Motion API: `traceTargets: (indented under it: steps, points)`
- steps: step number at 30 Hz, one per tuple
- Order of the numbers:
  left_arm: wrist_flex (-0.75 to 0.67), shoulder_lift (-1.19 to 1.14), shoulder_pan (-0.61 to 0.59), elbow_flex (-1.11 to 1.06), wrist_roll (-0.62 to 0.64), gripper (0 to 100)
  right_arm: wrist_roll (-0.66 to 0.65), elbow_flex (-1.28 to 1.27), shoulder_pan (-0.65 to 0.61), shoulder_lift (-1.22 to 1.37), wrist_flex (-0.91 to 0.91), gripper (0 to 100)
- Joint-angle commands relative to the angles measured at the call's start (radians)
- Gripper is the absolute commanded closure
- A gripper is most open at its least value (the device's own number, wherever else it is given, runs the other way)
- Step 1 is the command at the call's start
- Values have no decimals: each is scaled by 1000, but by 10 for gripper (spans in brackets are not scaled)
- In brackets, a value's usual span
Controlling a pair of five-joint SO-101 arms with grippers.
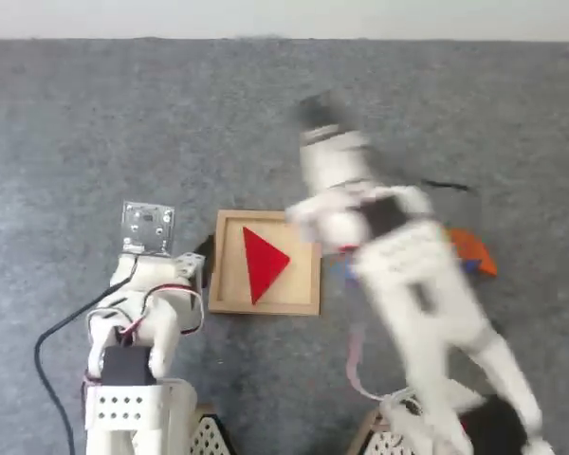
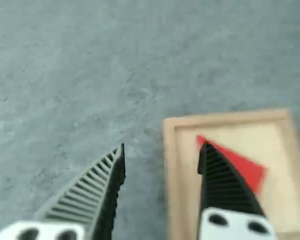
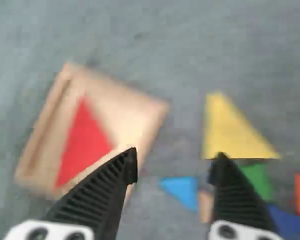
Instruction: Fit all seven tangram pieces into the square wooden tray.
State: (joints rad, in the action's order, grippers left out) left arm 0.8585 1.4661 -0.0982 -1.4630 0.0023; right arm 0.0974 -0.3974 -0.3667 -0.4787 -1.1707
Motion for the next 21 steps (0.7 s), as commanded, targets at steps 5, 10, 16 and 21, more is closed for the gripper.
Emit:
traceTargets:
  steps: [5,10,16,21]
  points:
    - [31,-416,344,278,97,765,43,-425,300,-251,426,924]
    - [74,-793,376,486,147,764,11,-479,292,-251,483,975]
    - [86,-1166,396,644,176,764,9,-483,254,-251,456,976]
    - [84,-1318,387,699,170,768,11,-477,232,-185,464,975]
